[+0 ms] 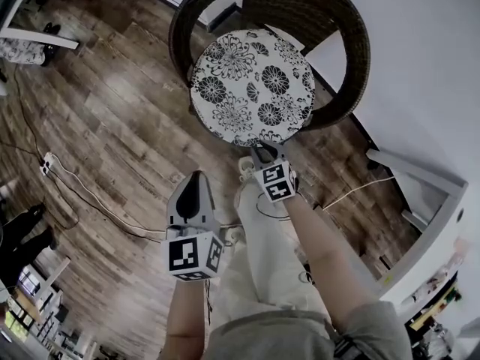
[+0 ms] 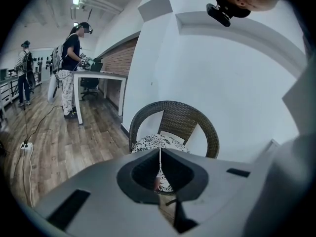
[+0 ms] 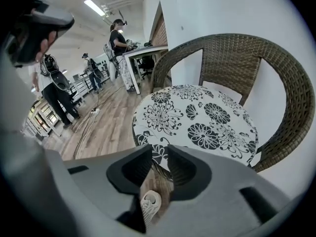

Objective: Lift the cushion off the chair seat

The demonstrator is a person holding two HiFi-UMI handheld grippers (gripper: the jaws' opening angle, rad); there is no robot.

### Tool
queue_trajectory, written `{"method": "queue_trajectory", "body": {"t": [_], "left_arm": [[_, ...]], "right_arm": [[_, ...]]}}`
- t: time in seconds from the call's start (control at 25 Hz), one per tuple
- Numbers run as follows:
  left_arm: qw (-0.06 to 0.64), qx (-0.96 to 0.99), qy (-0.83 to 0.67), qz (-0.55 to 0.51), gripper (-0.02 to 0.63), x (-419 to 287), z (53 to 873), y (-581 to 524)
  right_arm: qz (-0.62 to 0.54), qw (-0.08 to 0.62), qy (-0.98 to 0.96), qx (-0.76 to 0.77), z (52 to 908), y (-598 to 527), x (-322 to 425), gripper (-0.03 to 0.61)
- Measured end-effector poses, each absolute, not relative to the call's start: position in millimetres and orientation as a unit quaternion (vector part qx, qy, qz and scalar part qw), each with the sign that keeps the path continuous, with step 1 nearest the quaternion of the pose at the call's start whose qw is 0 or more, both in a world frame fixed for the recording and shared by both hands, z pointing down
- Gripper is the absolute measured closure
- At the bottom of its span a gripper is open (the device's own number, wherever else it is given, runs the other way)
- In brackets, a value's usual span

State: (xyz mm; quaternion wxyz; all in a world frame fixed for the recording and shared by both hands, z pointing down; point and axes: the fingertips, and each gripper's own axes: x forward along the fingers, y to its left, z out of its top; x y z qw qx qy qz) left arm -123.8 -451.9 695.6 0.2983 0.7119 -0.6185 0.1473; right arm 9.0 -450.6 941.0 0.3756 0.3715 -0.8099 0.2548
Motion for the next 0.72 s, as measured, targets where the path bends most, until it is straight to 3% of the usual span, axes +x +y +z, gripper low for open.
{"method": "queue_trajectory", "body": {"t": [0.24, 0.72], "left_arm": [[0.311, 0.707, -0.615, 0.158, 0.603, -121.2, 709.9, -457.7], [0.305, 0.715, -0.611, 0.151, 0.604, -119.5, 718.1, -448.5]], "right_arm": [[0.258, 0.397, -0.805, 0.357, 967.8, -445.3, 6.9, 0.457], [0.255, 0.418, -0.797, 0.352, 981.4, -445.3, 6.4, 0.459]]}}
